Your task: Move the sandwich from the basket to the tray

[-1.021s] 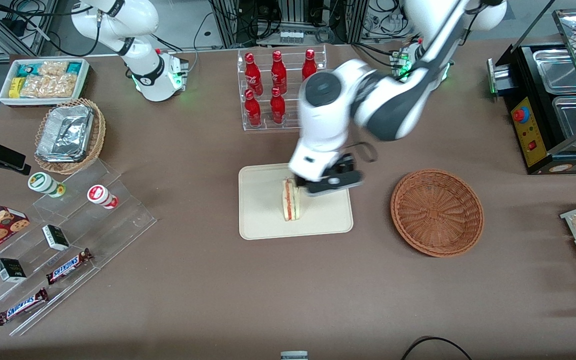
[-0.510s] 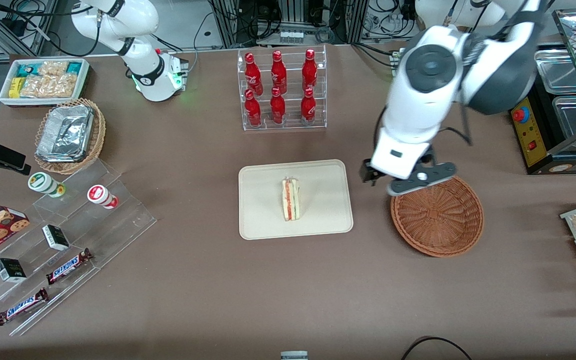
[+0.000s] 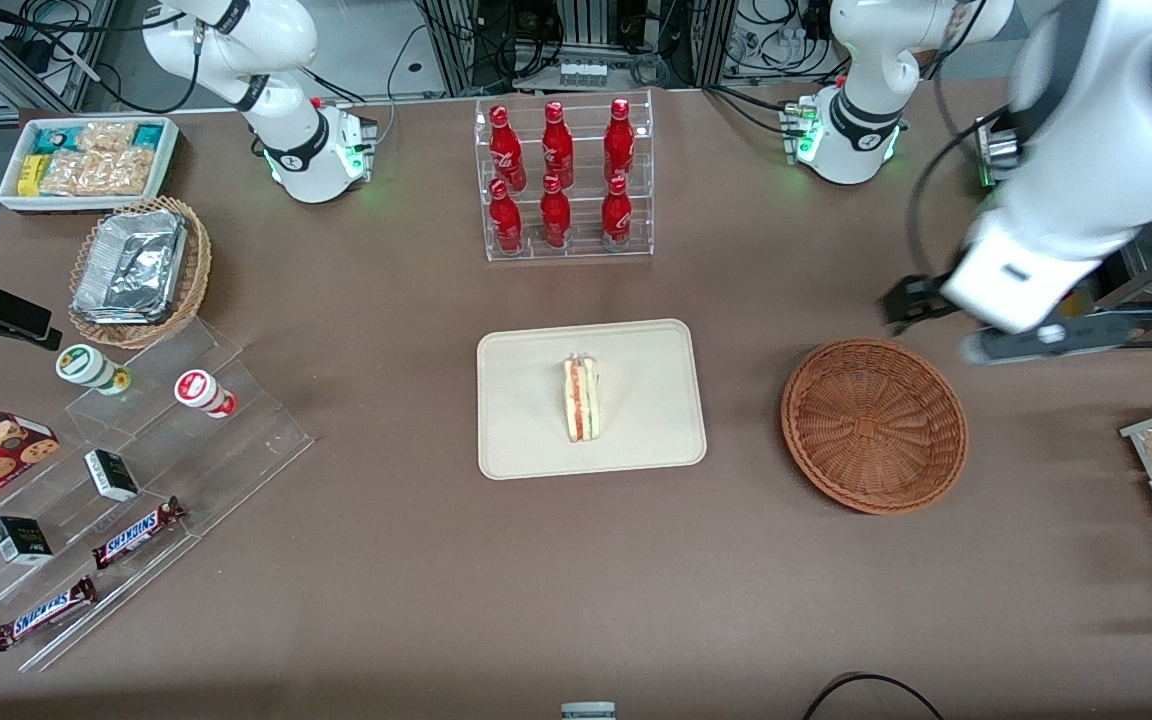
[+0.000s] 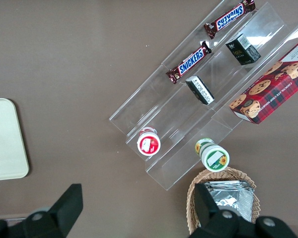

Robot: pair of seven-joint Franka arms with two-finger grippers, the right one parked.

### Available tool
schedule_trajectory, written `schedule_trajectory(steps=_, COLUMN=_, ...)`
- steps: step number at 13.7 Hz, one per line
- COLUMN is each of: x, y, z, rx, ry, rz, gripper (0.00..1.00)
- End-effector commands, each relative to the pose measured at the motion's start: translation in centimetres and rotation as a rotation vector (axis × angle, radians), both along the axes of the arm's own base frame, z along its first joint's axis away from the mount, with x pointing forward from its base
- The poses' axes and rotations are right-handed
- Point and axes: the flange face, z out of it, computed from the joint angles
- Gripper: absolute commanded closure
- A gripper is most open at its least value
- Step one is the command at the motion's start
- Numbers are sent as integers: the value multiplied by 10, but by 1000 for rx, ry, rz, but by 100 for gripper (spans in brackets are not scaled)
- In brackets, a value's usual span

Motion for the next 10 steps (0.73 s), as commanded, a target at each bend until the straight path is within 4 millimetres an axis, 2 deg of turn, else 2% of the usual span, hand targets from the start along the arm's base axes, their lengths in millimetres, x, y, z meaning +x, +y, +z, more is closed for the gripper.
schedule_trajectory(steps=1, x=-27, y=68, z=15, rx=-72, ry=11, rz=-79, gripper=0)
schedule_trajectory(steps=3, x=-31, y=95, z=17, rx=-82, ry=4, rz=-110, gripper=0)
schedule_trajectory(steps=6, x=-17, y=84, z=19, rx=-72, ry=-1, rz=-131, gripper=0)
schedule_trajectory(steps=8, x=-15, y=85, z=27, rx=-69, ry=-25, rz=-135, gripper=0)
schedule_trajectory(steps=10, x=-3, y=82, z=23, rx=-57, ry=-56, rz=-138, gripper=0)
